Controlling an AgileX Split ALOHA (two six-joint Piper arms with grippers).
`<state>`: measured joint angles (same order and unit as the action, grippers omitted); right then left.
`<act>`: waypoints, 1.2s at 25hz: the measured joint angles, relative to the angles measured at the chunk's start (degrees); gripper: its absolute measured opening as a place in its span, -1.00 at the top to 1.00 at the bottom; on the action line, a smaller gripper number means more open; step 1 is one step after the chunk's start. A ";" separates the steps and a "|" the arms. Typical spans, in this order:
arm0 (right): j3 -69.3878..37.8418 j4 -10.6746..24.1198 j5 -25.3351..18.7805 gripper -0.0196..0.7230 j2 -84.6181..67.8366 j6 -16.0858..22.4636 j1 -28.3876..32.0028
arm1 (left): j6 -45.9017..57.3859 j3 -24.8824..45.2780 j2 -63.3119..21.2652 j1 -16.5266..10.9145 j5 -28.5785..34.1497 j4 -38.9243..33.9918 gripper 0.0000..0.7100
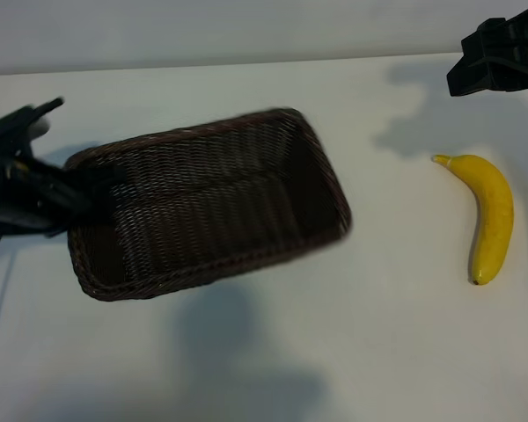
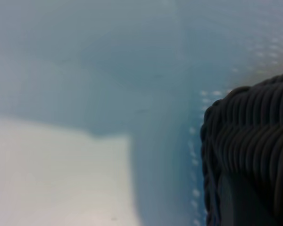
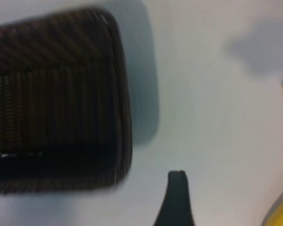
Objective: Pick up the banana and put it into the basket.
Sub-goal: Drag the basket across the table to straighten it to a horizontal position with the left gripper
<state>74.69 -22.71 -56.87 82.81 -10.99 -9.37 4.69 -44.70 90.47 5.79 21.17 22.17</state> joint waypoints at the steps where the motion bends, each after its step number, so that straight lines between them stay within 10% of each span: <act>1: 0.00 -0.07 0.00 -0.68 0.00 0.00 0.00 | -3.80 -1.32 0.00 0.00 1.94 2.19 0.56; 15: 0.00 -1.36 -0.05 -0.68 0.00 0.00 0.00 | -24.28 -21.76 9.44 -6.25 16.33 10.40 0.56; 30: 0.00 -1.51 -0.05 -0.68 0.00 0.00 0.00 | -35.28 -24.24 22.08 0.88 10.99 24.50 0.56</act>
<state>74.69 -24.22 -56.92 82.81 -10.99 -9.37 -30.59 -68.94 112.54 6.66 32.16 46.67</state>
